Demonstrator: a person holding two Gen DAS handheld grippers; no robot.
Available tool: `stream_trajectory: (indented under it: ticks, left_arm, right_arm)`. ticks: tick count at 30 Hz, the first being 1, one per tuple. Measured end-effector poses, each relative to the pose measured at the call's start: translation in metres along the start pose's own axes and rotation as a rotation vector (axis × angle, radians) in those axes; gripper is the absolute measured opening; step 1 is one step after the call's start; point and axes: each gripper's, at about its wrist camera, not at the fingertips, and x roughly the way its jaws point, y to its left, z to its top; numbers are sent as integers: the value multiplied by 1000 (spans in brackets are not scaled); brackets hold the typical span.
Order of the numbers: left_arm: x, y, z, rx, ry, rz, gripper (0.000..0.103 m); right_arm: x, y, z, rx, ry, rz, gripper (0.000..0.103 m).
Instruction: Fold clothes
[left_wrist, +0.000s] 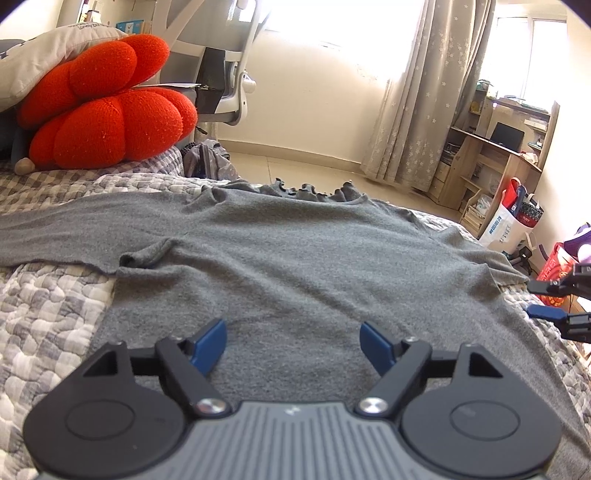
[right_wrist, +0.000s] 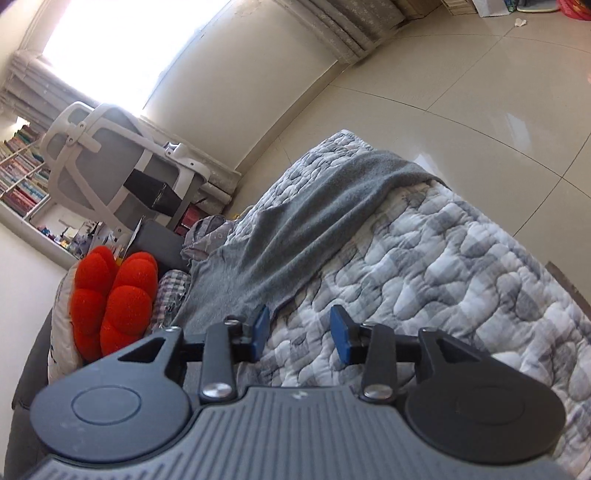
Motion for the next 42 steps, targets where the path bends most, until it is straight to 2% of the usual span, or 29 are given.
stream_trajectory:
  ticks: [5, 9, 10, 12, 16, 19, 20, 21, 22, 23, 24, 29, 32, 35, 38, 42]
  left_arm:
    - [-41, 22, -11, -11, -3, 97, 83]
    - [-79, 60, -27, -107, 13, 122, 83]
    - [-89, 68, -30, -116, 14, 113, 80]
    - [-103, 68, -34, -84, 5, 93, 68]
    - [-113, 67, -37, -52, -2, 80, 58]
    - [-117, 65, -38, -35, -4, 77, 33]
    - [-118, 65, -39, -30, -5, 76, 28]
    - [-120, 65, -39, -24, -6, 75, 27]
    - [-121, 64, -40, -19, -6, 74, 21]
    - [-122, 64, -40, -13, -7, 73, 9]
    - [-123, 63, -40, -8, -8, 72, 6]
    - [-129, 61, -43, 20, -11, 66, 5]
    - [-130, 67, -42, 6, -7, 72, 5]
    - [-127, 74, -44, -23, 7, 72, 5]
    - [-125, 74, -48, -6, 20, 73, 5]
    - [-126, 78, -48, -30, 20, 59, 5]
  right_arm:
    - [-39, 2, -41, -120, 37, 30, 41]
    - [-71, -4, -65, -154, 44, 43, 39]
    - [-75, -6, -69, -145, 44, 48, 37]
    - [-80, -4, -78, -151, 53, 55, 22]
    - [-71, 14, -92, -223, 59, 31, 19]
    - [-67, 23, -103, -275, 42, 11, 18]
    - [-68, 26, -108, -306, 26, -5, 15]
    - [-70, 28, -112, -330, 11, -17, 6]
    - [-75, 31, -112, -339, -4, -23, 6]
    - [-80, 34, -113, -348, -19, -28, 6]
    - [-85, 36, -113, -357, -35, -34, 5]
    - [-108, 57, -117, -421, -81, -51, 5]
    - [-89, 65, -124, -441, 14, -98, 6]
    - [-74, 53, -129, -398, 81, -131, 7]
    - [-80, 39, -127, -311, 80, -70, 15]
    - [-87, 27, -126, -256, 86, -12, 16]
